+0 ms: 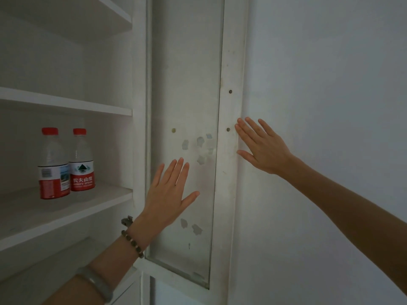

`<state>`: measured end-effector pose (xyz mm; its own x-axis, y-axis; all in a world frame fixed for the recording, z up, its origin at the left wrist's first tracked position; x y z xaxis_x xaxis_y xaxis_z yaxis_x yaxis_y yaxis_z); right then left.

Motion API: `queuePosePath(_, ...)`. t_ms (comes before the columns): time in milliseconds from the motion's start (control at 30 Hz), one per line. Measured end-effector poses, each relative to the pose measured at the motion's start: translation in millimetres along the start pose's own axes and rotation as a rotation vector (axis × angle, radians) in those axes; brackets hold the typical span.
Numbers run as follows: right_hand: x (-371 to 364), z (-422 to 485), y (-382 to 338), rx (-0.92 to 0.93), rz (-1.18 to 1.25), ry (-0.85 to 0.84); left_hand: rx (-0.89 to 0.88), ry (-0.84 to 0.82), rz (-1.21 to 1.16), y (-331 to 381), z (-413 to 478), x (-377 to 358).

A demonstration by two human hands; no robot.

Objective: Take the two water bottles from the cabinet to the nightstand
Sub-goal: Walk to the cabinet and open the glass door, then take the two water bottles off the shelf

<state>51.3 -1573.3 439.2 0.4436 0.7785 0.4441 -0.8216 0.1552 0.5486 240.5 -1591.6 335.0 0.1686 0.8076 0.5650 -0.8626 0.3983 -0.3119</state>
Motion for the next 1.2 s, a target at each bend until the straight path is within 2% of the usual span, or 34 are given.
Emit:
queuePosePath(300,8,-3,-8,-0.051,0.078,-0.017,0.027,-0.004,0.036,-4,-4,-3)
queuePosePath(367,17,-3,-28,-0.058,0.121,0.006,0.043,0.007,0.047,-11,-10,-1)
queuePosePath(500,20,-8,-98,0.065,0.268,-0.023,0.097,0.02,0.067,-26,-24,4)
queuePosePath(633,21,-2,-140,0.067,0.574,0.024,0.153,-0.033,0.097,-50,-50,0)
queuePosePath(833,24,32,-218,0.047,0.967,-0.029,0.304,-0.137,0.206,-124,-100,3)
queuePosePath(1100,0,92,-309,0.008,1.389,-0.124,0.487,-0.097,0.288,-221,-121,15)
queuePosePath(1200,-15,118,-334,-0.044,1.53,-0.181,0.571,-0.087,0.242,-252,-120,9)
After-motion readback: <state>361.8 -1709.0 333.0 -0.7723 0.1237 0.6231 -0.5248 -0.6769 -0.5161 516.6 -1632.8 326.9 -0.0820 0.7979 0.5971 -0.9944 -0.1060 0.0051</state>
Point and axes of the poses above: each hand's wrist, its own z-axis towards the middle knuckle, its own x-axis out of the back of the hand, y = z × x, the point moved 10 cm from there along z, towards the middle knuckle, and after that the axes turned 5 degrees about -x, right-handed, at the moved point
